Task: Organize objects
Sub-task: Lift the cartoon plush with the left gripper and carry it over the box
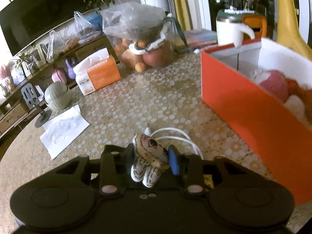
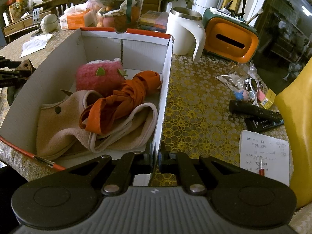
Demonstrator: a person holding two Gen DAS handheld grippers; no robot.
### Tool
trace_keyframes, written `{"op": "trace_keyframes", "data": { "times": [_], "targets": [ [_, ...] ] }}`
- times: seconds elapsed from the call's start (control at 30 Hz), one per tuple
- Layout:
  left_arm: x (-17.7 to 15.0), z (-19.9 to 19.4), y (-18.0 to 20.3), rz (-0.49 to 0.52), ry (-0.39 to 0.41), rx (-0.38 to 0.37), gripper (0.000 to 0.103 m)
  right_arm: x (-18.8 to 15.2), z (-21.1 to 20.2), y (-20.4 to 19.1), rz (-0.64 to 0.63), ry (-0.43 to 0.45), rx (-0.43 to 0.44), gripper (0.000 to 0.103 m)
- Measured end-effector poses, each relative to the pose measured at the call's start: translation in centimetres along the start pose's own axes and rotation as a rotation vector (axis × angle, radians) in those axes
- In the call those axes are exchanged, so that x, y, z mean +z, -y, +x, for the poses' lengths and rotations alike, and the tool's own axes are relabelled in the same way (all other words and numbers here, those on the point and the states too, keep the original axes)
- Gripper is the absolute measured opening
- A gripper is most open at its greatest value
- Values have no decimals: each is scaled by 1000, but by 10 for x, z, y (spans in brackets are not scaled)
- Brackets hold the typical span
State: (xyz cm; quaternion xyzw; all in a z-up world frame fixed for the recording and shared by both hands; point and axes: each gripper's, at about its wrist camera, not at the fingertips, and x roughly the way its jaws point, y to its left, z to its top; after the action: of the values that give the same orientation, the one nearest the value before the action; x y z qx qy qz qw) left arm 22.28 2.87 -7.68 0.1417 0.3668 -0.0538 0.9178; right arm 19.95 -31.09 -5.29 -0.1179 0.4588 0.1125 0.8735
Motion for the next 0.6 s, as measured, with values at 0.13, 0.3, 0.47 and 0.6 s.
{"op": "trace_keyframes", "data": {
  "times": [0.13,0.3,0.47,0.6],
  "targets": [
    [13,-15,-4,-59,14,-50,35,0,-1,-2,2,1,-1,5],
    [33,-35,3,-115,48,-141,35,0,-3,-4,5,3,-1,5],
    [54,-52,29,-104,65,-246,35,0,-4,-4,12,4,2,5],
    [64,-63,57,-66,76,-321,35,0,-4,-3,19,6,2,5]
  ]
}}
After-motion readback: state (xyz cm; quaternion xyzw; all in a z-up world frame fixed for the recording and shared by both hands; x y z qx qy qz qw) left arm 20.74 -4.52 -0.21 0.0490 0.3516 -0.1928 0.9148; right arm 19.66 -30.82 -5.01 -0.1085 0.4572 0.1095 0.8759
